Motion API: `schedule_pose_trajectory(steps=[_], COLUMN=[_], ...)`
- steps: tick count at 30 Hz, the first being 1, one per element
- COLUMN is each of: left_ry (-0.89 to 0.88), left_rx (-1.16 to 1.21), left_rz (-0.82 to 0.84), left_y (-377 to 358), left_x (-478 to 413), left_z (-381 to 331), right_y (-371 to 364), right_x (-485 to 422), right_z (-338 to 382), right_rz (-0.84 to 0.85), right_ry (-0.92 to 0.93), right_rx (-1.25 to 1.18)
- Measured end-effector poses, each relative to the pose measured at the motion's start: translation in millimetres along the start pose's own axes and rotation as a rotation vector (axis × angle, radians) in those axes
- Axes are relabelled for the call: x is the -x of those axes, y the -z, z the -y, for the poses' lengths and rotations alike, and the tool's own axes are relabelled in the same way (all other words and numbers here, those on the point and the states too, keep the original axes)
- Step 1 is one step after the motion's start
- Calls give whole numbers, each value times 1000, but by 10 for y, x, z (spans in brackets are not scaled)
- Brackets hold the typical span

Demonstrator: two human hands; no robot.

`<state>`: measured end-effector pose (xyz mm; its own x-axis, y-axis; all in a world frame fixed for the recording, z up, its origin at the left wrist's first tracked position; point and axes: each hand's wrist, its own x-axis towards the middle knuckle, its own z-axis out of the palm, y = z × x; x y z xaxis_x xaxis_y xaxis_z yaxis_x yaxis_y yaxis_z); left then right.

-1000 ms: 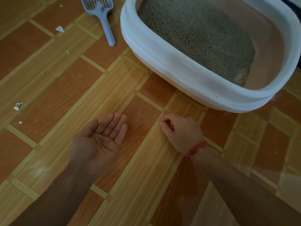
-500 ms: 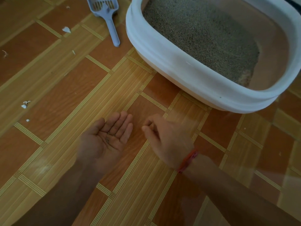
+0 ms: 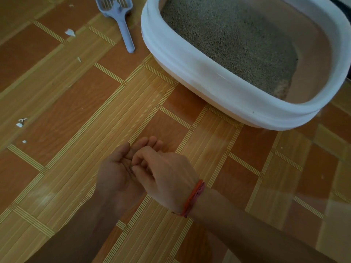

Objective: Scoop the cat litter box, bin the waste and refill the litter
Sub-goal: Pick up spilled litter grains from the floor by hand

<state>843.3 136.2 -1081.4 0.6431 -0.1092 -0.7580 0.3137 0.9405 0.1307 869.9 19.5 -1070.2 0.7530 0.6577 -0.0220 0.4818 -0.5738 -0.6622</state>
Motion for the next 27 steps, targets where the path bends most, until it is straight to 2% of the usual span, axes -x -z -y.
schedule_pose_trajectory(steps=[6, 10, 16, 27], left_ry=[-7, -72, -99, -87], left_rx=[40, 41, 36, 41], left_rz=[7, -29, -47, -45], left_y=[-13, -33, -68, -66], left_x=[-19, -31, -23, -33], left_z=[-8, -42, -67, -58], right_y=[134, 285, 410, 362], right_x=[11, 92, 232, 193], right_z=[-91, -435, -822, -849], right_rz=[-72, -158, -185, -171], right_ry=[-47, -237, -492, -473], right_rx=[-42, -66, 15, 75])
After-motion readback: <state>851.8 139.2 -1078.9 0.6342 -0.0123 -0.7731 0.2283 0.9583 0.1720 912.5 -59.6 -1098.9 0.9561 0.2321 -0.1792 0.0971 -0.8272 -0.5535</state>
